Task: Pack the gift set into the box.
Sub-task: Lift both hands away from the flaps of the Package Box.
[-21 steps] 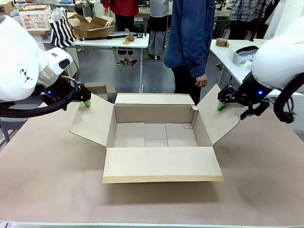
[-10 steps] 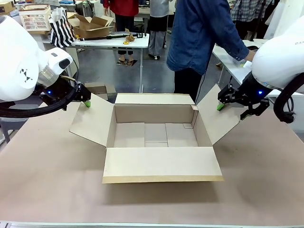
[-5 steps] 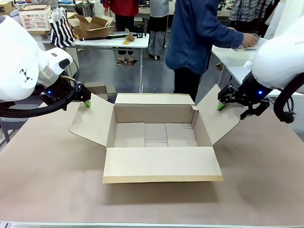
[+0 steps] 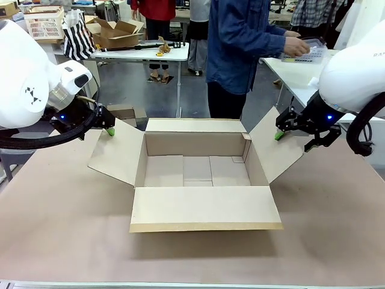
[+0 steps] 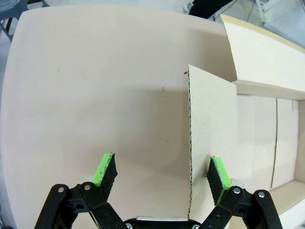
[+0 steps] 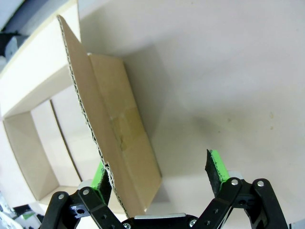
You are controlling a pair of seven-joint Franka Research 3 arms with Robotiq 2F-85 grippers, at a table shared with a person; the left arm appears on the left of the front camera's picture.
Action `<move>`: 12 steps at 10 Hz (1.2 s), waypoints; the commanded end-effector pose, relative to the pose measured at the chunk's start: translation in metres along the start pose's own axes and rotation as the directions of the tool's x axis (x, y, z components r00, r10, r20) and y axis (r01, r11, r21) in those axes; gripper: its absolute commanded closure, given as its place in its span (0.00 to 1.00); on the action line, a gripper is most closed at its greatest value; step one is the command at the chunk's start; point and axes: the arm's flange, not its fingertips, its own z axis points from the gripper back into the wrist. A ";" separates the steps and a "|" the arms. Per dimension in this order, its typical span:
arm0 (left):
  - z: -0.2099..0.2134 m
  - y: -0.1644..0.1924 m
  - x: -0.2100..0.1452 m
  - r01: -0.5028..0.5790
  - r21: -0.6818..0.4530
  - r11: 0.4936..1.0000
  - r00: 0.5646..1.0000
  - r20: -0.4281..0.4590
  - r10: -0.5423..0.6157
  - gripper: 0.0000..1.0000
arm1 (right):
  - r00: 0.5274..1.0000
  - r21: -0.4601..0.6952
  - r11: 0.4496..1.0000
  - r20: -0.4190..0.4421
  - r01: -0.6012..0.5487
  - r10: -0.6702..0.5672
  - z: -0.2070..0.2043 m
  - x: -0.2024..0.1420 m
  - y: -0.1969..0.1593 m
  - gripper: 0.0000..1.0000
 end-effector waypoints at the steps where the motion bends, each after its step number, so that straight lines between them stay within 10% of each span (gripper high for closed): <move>1: 0.002 0.000 0.000 -0.008 0.012 1.000 1.000 -0.004 0.008 0.00 | 1.000 -0.019 1.000 0.009 0.016 -0.016 0.003 0.001 0.003 0.00; 12: 0.002 0.000 0.000 -0.008 0.012 1.000 1.000 -0.004 0.008 0.00 | 1.000 -0.019 1.000 0.009 0.016 -0.016 0.003 0.001 0.003 0.00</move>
